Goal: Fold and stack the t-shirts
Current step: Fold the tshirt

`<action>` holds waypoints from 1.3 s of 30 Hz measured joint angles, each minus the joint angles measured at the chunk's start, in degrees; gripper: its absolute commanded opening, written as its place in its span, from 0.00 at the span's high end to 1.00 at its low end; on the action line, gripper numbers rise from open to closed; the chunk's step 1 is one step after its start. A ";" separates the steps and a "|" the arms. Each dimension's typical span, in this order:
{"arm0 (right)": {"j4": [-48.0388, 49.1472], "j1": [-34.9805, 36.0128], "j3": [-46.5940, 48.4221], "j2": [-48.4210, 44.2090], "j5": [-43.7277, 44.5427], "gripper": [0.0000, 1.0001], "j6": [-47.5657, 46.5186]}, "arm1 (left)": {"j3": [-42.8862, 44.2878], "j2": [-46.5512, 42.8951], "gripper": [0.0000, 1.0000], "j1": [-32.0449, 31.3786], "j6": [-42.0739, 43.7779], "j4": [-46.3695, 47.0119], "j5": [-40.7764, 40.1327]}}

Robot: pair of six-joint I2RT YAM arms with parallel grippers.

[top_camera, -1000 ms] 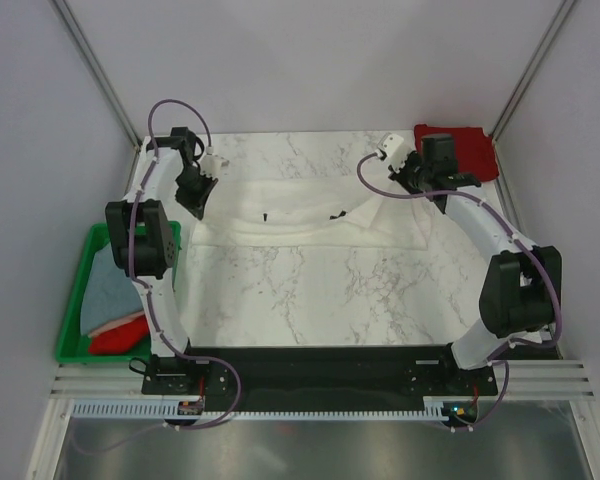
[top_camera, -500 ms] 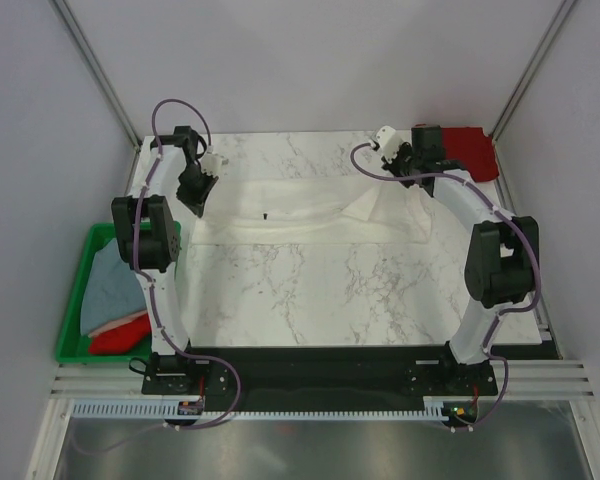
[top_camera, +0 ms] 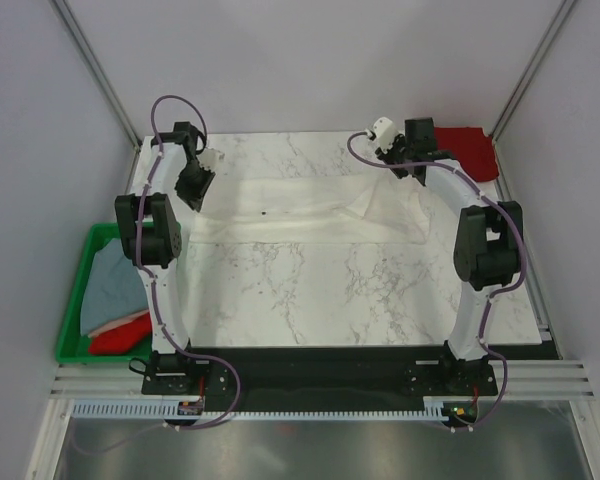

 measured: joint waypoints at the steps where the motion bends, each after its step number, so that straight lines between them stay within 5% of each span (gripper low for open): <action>1: 0.00 0.00 0.59 0.24 0.46 0.64 0.52 | 0.50 0.15 0.69 0.02 -0.26 0.35 -0.44; 9: -0.50 -0.07 0.83 -3.26 0.79 0.59 4.50 | 3.65 -0.79 0.67 0.02 -1.14 3.26 -3.23; 15: -7.43 -0.11 -2.29 -8.11 -7.15 0.60 3.65 | -5.68 -5.95 0.71 -1.49 -1.07 4.35 -1.84; 27: -26.56 0.11 0.35 2.91 -19.10 0.57 -2.23 | -10.71 -4.46 0.76 -3.10 -1.05 4.83 0.44; 39: -30.73 2.80 6.38 7.76 -21.88 0.56 -4.85 | -10.88 -3.78 0.77 -3.02 -1.07 5.49 0.61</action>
